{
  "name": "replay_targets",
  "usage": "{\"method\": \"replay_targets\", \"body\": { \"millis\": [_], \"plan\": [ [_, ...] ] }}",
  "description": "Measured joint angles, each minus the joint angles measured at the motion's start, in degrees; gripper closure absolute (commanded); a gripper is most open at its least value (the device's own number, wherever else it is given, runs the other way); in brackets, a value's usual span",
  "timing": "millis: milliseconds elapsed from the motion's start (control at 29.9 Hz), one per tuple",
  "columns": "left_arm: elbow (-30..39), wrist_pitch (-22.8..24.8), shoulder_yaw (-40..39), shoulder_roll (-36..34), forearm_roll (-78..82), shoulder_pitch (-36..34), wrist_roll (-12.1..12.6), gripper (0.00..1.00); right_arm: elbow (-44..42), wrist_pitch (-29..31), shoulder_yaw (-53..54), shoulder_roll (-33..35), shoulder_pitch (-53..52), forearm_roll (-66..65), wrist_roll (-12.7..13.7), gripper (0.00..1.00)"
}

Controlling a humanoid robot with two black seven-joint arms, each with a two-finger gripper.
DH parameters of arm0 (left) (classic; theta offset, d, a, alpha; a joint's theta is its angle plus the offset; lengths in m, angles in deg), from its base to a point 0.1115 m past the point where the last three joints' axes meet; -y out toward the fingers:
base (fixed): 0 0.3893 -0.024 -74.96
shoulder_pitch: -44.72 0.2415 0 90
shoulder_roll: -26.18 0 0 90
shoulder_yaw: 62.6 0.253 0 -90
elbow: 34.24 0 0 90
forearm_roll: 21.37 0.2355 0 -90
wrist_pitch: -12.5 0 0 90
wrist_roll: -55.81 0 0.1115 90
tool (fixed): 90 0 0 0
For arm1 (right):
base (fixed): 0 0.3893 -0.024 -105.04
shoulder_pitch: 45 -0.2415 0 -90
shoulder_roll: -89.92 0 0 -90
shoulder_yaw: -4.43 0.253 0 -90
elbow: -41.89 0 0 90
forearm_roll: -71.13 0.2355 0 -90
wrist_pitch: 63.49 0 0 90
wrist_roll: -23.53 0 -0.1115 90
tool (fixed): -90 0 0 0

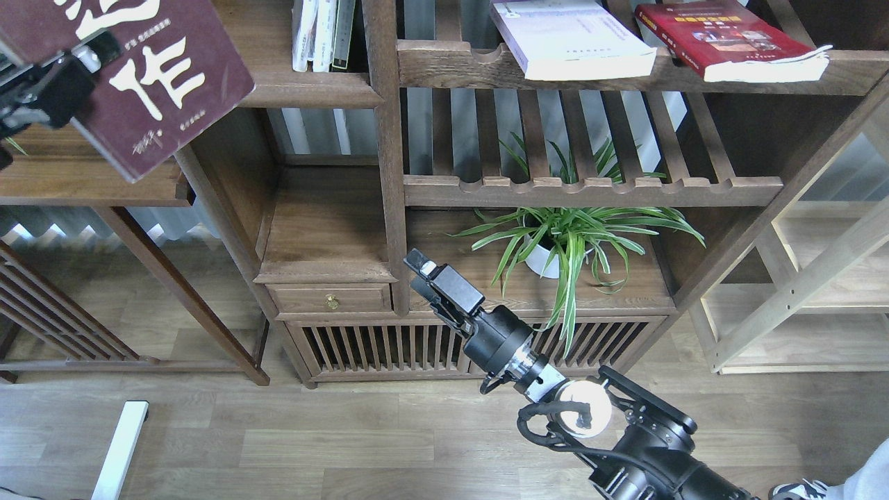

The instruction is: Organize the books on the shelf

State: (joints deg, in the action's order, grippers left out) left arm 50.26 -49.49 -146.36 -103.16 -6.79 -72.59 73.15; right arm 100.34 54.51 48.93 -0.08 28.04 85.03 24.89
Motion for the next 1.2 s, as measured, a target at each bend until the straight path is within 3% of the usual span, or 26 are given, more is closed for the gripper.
{"method": "replay_targets", "body": {
  "millis": [502,903,1204],
  "plan": [
    [-3.32,-0.32,0.73,3.30,2.91,-4.08,-1.69,0.99,0.00,0.00,0.07,0.00,-0.23,0.07,-0.05,0.01],
    [-2.57,-11.45,1.43,5.15,5.81,-5.71,-2.10,0.99,0.00,0.00,0.07,0.00,-0.35,0.07,0.00,0.01],
    [-2.66,-18.69,5.88,7.48,9.48,-11.00,-2.06,0.99,0.00,0.00,0.03,0.00,-0.52,0.07,0.03,0.01]
  ]
}}
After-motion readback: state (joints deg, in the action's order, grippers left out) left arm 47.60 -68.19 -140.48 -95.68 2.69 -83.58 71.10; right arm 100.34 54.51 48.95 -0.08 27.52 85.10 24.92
